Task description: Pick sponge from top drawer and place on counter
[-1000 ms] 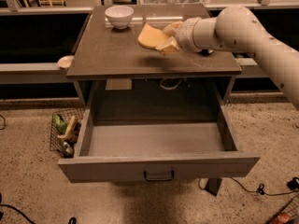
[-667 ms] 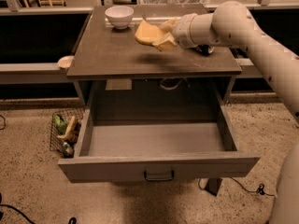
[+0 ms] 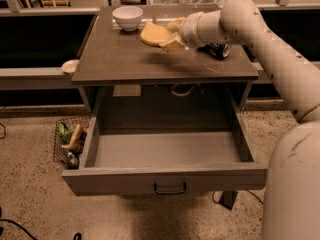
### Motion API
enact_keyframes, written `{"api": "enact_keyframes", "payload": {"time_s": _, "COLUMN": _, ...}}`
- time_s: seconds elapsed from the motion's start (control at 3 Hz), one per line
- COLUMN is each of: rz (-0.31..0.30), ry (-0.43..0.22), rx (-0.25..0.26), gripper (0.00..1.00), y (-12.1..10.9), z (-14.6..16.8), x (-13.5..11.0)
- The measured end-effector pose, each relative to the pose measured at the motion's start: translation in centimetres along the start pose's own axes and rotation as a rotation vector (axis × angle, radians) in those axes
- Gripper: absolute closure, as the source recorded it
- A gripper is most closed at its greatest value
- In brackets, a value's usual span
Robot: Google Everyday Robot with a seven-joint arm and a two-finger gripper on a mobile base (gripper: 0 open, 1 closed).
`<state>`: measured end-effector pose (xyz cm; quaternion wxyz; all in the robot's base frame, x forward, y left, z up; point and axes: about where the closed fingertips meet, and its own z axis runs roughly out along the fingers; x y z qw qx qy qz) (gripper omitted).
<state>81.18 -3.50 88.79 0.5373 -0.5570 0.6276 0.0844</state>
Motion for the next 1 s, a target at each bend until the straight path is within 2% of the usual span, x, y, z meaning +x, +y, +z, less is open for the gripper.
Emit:
{"api": "enact_keyframes", "payload": {"time_s": 0.33, "rz": 0.000, "ry": 0.005, "rx": -0.020, "gripper": 0.13, "y": -0.1, "z": 0.7, "x": 0.1}}
{"api": "enact_keyframes", "payload": {"time_s": 0.67, "rz": 0.002, "ry": 0.014, "rx": -0.044, "gripper": 0.00, "y": -0.1, "z": 1.3, "x": 0.3}}
{"api": "enact_keyframes", "payload": {"time_s": 1.0, "rz": 0.002, "ry": 0.008, "rx": -0.026, "gripper": 0.00, "y": -0.9, "z": 0.1, "x": 0.3}}
